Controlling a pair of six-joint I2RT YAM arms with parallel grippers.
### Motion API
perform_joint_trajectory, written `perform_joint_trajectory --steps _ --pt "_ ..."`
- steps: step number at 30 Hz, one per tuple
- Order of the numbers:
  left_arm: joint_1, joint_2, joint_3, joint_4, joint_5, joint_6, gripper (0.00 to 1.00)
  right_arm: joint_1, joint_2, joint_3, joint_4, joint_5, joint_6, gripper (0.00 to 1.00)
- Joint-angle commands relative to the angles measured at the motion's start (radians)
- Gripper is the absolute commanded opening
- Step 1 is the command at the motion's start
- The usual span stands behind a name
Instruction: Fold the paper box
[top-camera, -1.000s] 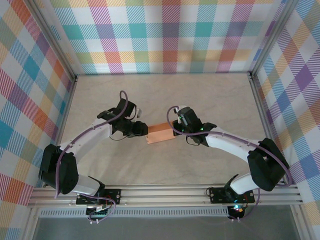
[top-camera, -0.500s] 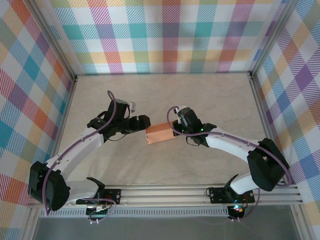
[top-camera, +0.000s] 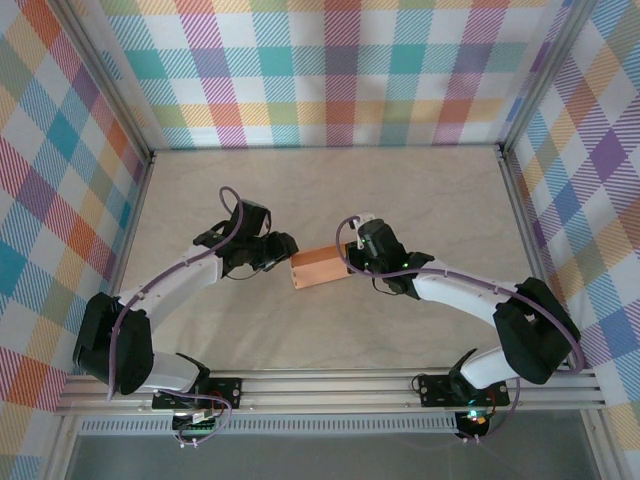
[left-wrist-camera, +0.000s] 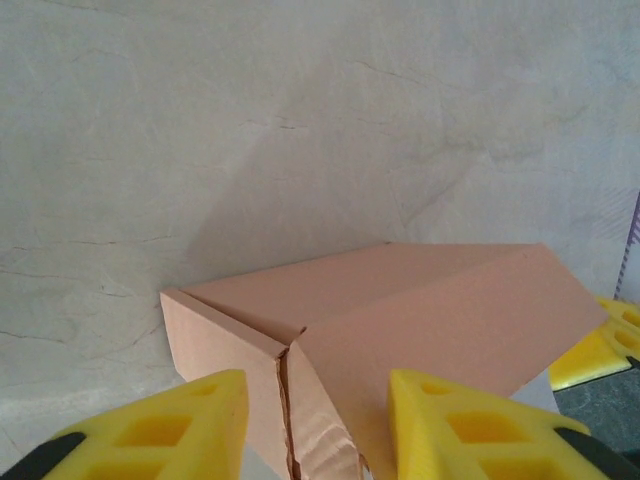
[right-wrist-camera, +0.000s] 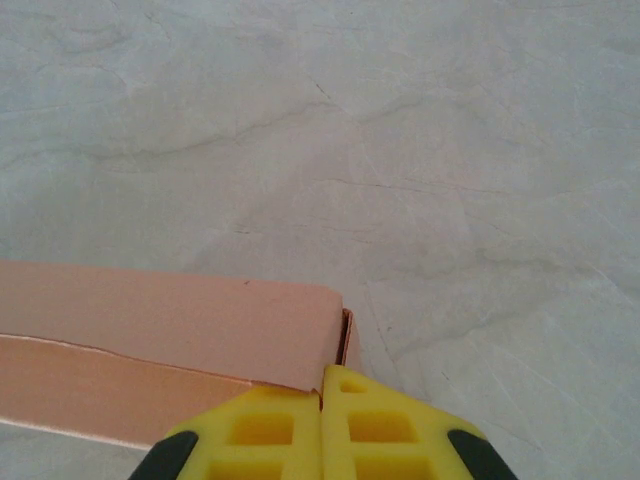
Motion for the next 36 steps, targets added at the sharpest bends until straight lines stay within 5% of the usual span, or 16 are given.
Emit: perform_joint_trajectory --steps 1,16,23,28,36 --pt "-0.005 0.001 -0.034 0.002 -0.002 -0.010 0.38 0.006 -0.011 -0.020 -0.015 -0.022 -0.005 0.10" --pt "-0.006 0.002 -0.073 -0.009 -0.020 -0.008 0.35 0.006 -0.133 -0.100 0.103 -0.042 -0.015 0.60" --pt "-0.010 0.013 -0.069 -0.005 -0.013 0.008 0.35 -0.032 -0.175 -0.095 0.162 -0.178 0.105 0.78" --pt "-0.013 0.013 -0.075 -0.004 -0.017 0.012 0.36 -0.112 -0.045 0.085 -0.070 -0.338 0.273 0.80" --pt "-0.014 0.028 -0.102 0.014 -0.007 0.019 0.36 -0.164 0.063 0.133 -0.130 -0.407 0.403 0.71"
